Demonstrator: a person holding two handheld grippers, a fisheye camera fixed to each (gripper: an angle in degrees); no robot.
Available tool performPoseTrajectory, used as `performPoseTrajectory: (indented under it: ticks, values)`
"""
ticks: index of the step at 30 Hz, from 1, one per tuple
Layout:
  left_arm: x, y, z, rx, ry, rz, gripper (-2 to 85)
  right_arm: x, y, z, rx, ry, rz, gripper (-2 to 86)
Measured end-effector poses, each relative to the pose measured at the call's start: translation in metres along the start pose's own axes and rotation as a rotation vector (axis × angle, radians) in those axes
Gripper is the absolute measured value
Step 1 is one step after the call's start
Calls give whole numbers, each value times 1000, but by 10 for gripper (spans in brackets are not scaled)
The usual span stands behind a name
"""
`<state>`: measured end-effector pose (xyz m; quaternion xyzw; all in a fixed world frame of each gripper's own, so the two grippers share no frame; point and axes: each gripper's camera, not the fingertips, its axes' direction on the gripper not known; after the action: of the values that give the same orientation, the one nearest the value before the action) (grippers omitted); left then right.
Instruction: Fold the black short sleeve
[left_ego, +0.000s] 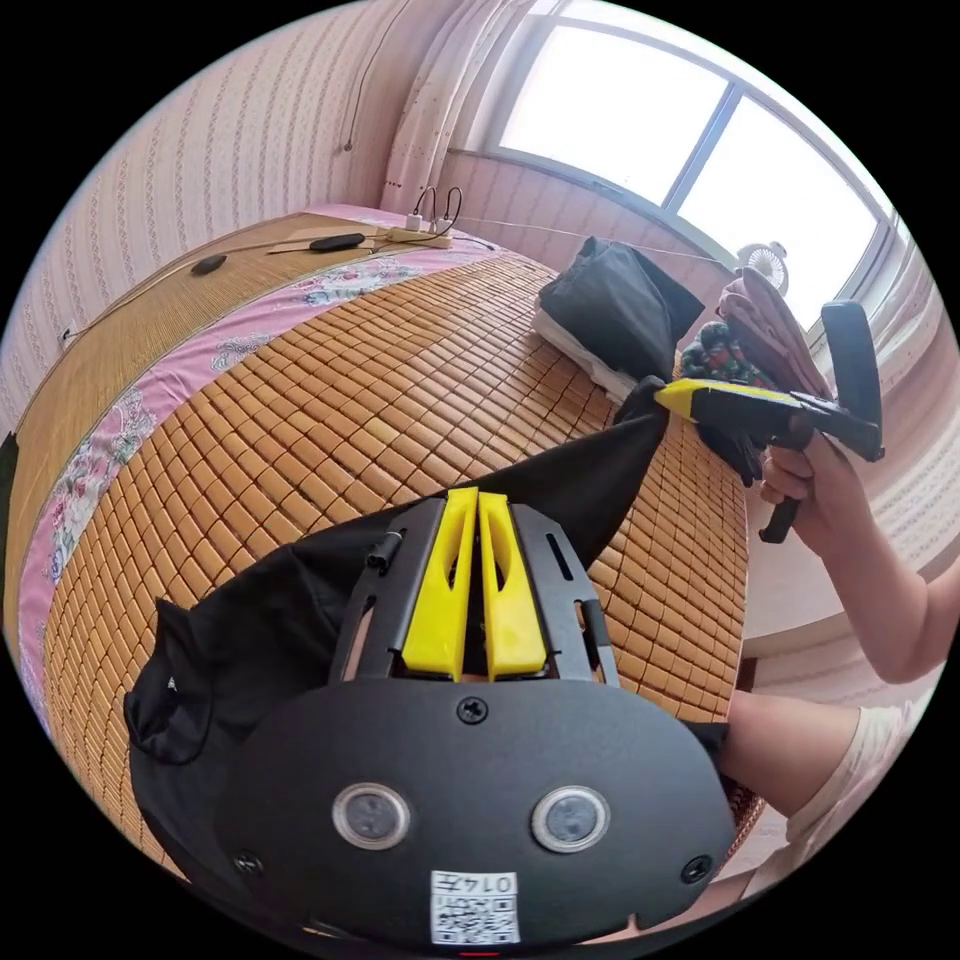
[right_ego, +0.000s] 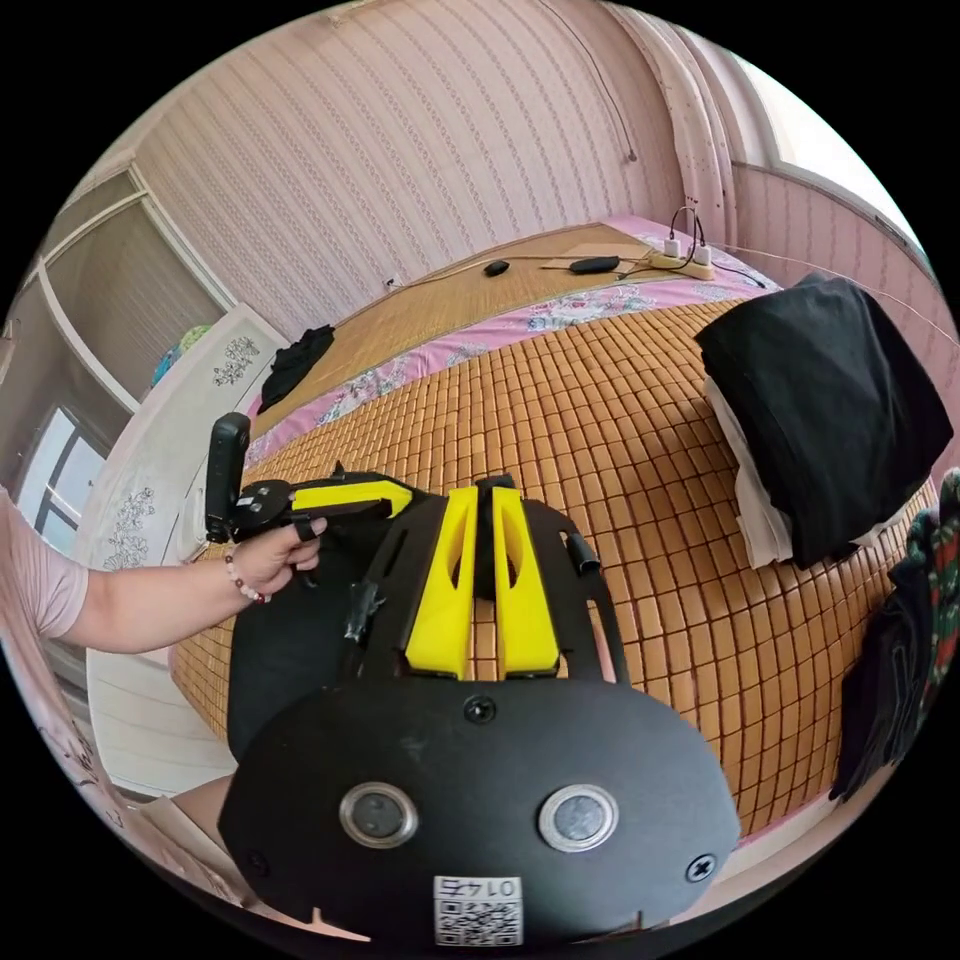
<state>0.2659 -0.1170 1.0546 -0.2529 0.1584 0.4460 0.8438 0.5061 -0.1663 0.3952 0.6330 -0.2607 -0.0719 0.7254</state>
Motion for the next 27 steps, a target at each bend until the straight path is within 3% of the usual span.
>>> performPoseTrajectory:
  ticks: [6, 19, 22, 25, 27]
  values:
    - [3, -30, 32, -52, 43, 5, 54, 49, 24, 36, -132, 133, 77, 65]
    - [28, -106, 137, -228, 55, 136, 88, 95, 81, 86, -214, -49, 192, 108]
    - [39, -111, 157, -275, -76, 202, 45, 105, 87, 86, -228, -36, 179, 106]
    - [27, -110, 149, -280, -14, 179, -4, 113, 92, 87, -229, -25, 159, 104]
    - [7, -95, 112, -127, 101, 91, -8, 116, 95, 88, -210, -39, 153, 104]
